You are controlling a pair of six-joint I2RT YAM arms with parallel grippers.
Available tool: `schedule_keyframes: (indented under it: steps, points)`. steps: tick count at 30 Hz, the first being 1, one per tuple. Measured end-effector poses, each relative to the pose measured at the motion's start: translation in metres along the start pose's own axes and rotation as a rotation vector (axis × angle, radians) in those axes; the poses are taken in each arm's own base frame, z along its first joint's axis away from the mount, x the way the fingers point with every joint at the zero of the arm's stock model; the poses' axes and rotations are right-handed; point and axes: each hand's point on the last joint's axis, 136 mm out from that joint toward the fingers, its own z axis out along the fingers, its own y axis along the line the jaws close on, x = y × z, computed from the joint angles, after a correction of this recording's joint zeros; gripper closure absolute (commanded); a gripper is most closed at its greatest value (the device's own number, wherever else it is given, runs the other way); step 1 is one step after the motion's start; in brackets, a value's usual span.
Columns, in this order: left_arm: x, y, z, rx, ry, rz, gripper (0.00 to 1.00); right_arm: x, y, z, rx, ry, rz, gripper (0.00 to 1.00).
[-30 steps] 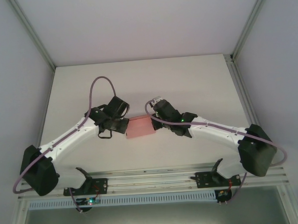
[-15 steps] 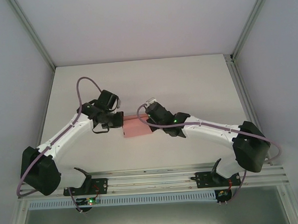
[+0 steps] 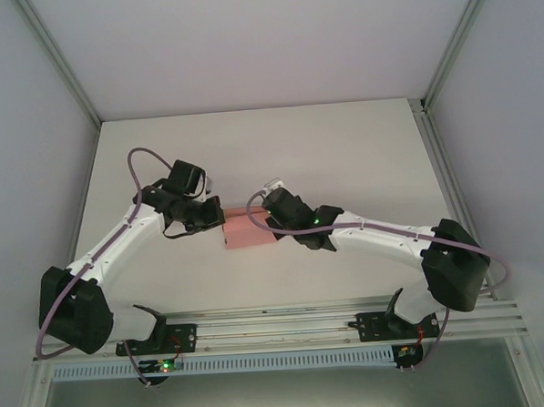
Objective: Assemble paper box
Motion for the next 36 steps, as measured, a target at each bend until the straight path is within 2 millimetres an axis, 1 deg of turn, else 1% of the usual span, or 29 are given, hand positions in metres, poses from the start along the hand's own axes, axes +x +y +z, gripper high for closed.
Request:
schedule_keyframes:
  steps: [3,7,12,18,21,26,28,32,36]
  points:
    - [0.003,0.008,0.007,-0.018,0.001,0.042,1.00,0.000,0.002,-0.001,-0.012,-0.018,0.004,1.00]
    - [0.006,0.013,0.017,-0.044,-0.049,0.139,1.00,0.002,0.004,-0.002,-0.035,-0.057,0.015,1.00]
    - [0.011,0.017,0.021,-0.026,-0.121,0.194,1.00,0.007,0.006,-0.002,-0.066,-0.104,0.035,1.00]
    - [0.011,0.017,0.023,-0.029,-0.146,0.211,1.00,0.011,0.008,-0.001,-0.097,-0.144,0.068,1.00]
    - [0.009,0.016,0.023,-0.032,-0.149,0.211,1.00,0.009,0.008,0.000,-0.096,-0.155,0.093,1.00]
    - [0.005,0.015,0.023,-0.046,-0.159,0.206,1.00,-0.002,0.004,0.001,-0.074,-0.081,0.128,1.00]
    - [0.004,0.015,0.023,-0.049,-0.160,0.206,1.00,-0.003,0.004,0.001,-0.089,-0.037,0.144,1.00]
    - [0.005,0.014,0.023,-0.050,-0.154,0.208,1.00,0.000,0.006,-0.003,-0.178,0.027,0.214,1.00]
    - [0.006,0.014,0.023,-0.053,-0.155,0.209,1.00,0.001,0.007,-0.005,-0.279,0.036,0.313,1.00]
